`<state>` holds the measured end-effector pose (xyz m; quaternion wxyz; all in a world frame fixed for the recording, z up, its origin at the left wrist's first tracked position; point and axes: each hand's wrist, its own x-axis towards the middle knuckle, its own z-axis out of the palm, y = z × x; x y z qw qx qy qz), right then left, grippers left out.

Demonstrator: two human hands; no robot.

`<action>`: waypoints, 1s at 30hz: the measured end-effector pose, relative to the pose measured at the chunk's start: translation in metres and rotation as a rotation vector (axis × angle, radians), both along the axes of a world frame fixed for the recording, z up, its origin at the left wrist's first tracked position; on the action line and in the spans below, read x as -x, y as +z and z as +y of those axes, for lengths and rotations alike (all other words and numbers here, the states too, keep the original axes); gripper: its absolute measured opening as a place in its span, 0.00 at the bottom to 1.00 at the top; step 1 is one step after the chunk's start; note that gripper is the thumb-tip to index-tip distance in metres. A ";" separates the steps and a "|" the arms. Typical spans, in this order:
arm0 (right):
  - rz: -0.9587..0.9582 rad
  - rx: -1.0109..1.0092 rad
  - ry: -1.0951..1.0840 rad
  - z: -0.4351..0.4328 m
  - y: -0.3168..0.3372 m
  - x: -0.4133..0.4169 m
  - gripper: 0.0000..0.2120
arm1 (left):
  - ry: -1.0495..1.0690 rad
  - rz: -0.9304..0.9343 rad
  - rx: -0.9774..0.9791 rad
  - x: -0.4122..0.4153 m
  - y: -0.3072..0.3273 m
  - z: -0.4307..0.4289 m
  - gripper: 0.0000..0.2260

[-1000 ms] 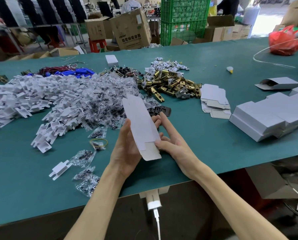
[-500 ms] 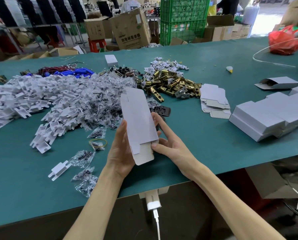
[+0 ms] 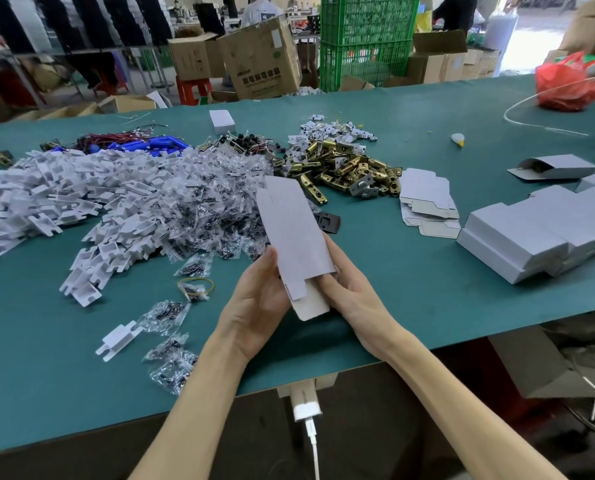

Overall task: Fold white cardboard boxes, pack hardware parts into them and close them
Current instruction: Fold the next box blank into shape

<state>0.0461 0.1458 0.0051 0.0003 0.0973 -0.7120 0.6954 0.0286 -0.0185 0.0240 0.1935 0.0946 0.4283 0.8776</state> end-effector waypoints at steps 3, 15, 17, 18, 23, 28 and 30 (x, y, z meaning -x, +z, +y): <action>0.005 -0.006 -0.009 0.000 0.001 0.000 0.31 | 0.011 0.017 0.065 0.000 0.000 0.004 0.43; 0.067 -0.192 0.010 -0.005 0.000 -0.002 0.24 | 0.012 0.015 0.109 -0.008 0.007 0.004 0.48; 0.078 -0.201 0.005 -0.006 0.001 -0.003 0.24 | 0.033 0.014 0.100 -0.010 0.010 0.004 0.51; 0.080 -0.202 0.004 -0.006 0.002 -0.004 0.24 | 0.046 0.020 0.101 -0.011 0.010 0.005 0.52; 0.039 -0.109 -0.008 -0.004 0.004 -0.005 0.22 | 0.110 0.015 0.152 -0.007 0.004 0.005 0.40; 0.015 0.077 -0.014 0.001 0.001 -0.002 0.23 | 0.182 -0.027 0.218 0.002 -0.008 0.004 0.27; -0.017 0.163 0.002 0.005 0.000 -0.001 0.26 | 0.212 -0.013 0.249 0.003 -0.010 0.005 0.27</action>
